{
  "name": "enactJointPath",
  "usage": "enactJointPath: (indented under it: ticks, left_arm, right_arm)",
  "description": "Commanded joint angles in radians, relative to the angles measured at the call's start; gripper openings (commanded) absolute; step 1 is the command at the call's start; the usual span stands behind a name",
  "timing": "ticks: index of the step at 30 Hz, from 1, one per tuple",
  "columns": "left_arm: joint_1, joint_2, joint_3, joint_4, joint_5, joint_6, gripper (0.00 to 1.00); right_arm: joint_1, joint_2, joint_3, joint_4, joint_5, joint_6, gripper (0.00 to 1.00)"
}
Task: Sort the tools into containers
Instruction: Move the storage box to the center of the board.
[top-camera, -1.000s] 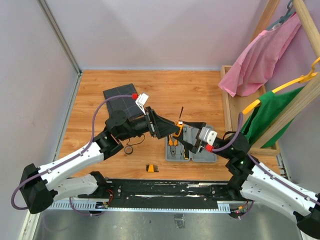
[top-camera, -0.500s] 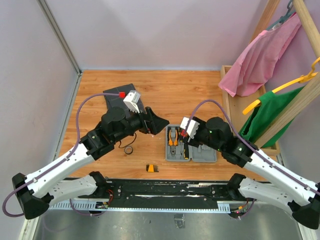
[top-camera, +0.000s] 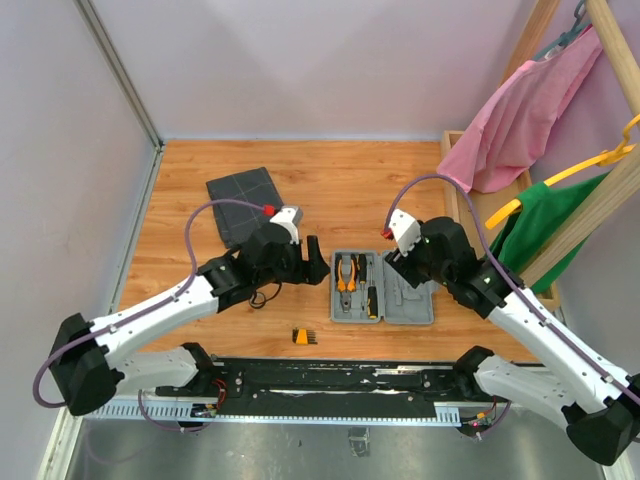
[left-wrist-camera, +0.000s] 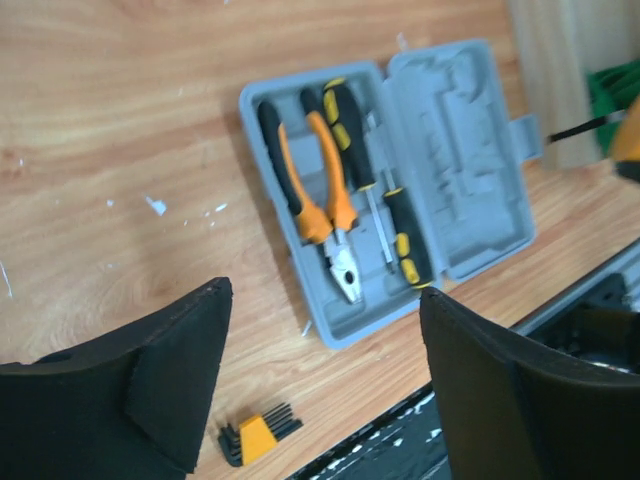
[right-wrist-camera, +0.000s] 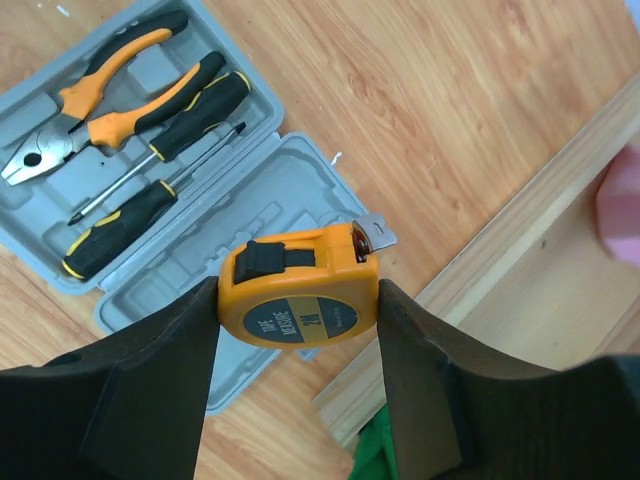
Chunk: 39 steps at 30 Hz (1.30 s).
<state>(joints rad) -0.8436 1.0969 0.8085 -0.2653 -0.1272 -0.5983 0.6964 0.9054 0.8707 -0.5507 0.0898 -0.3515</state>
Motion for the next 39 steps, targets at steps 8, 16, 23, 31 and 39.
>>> enactJointPath:
  ticks: [8, 16, 23, 31, 39]
  left_arm:
    - [0.001, 0.224, -0.053, 0.137, 0.061, -0.016, 0.62]
    - [0.001, 0.375, -0.049, 0.251, 0.111, -0.047, 0.53]
    - [0.001, 0.465, -0.027, 0.261, 0.111, -0.051, 0.47]
    - [0.001, 0.508, -0.024, 0.278, 0.114, -0.055, 0.43]
    - [0.001, 0.539, -0.004, 0.252, 0.072, -0.057, 0.32]
  right_arm:
    - [-0.093, -0.015, -0.034, 0.024, -0.038, 0.205, 0.08]
    - [-0.097, -0.021, -0.066, 0.054, -0.04, 0.212, 0.08]
    - [-0.101, -0.028, -0.077, 0.06, -0.048, 0.201, 0.08]
    - [-0.103, -0.033, -0.079, 0.063, -0.055, 0.202, 0.08]
    - [-0.104, -0.036, -0.085, 0.062, -0.053, 0.192, 0.08]
